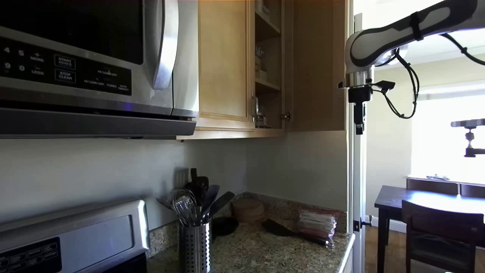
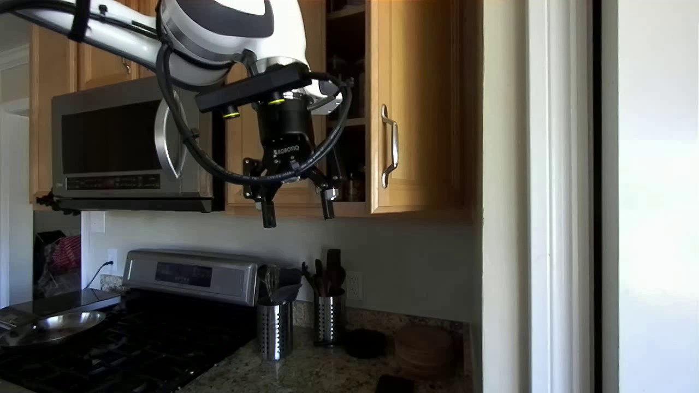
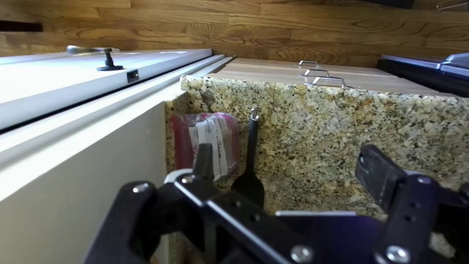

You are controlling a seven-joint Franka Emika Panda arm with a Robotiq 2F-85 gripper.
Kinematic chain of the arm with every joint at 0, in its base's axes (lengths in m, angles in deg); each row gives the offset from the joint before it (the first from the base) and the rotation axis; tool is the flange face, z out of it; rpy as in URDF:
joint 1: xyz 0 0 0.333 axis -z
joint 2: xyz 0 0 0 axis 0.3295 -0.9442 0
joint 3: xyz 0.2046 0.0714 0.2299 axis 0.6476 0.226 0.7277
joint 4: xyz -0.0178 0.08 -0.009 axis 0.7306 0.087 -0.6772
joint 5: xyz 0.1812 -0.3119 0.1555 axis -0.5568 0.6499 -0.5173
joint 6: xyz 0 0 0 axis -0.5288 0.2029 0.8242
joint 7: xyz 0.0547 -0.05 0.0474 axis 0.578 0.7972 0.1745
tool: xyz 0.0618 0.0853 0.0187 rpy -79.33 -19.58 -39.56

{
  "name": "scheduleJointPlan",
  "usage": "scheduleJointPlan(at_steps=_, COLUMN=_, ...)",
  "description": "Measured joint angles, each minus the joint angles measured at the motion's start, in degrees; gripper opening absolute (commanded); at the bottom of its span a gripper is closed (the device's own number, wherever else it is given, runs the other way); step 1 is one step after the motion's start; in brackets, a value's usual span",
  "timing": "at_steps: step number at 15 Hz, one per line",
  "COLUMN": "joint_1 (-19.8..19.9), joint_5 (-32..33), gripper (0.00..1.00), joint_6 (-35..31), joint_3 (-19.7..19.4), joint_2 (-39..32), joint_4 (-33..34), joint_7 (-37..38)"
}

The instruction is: Open the right door of the cabinet.

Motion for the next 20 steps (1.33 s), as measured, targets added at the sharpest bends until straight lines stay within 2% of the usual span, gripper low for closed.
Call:
scheduleJointPlan(at_steps=5, joint_1=-3.9, joint_5=-6.4, gripper=1.0, joint_6=-2.1, joint_3=0.2, joint_2=0.0, joint_4=0.2, joint_7=-1.2)
scheduleJointPlan(at_steps=9, joint_1=-4.6, joint_5=-6.5, gripper=1.0, joint_6=-11.7, joint_3=0.8, joint_2=-0.7, joint_4=-0.4, joint_7=0.4)
scheduleJointPlan(at_steps=15, joint_1=-2.7, joint_5=1.5, gripper=1.0, joint_6=-24.8, joint_3=1.1, joint_2=-3.2, joint_4=-0.8, joint_7=7.2)
scheduleJointPlan(at_steps=20, joint_1=1.3, joint_5=12.1, gripper=1.0, joint_6=-28.0, joint_3=2.6, joint_2=-3.7, joint_4=-0.8, joint_7=14.3)
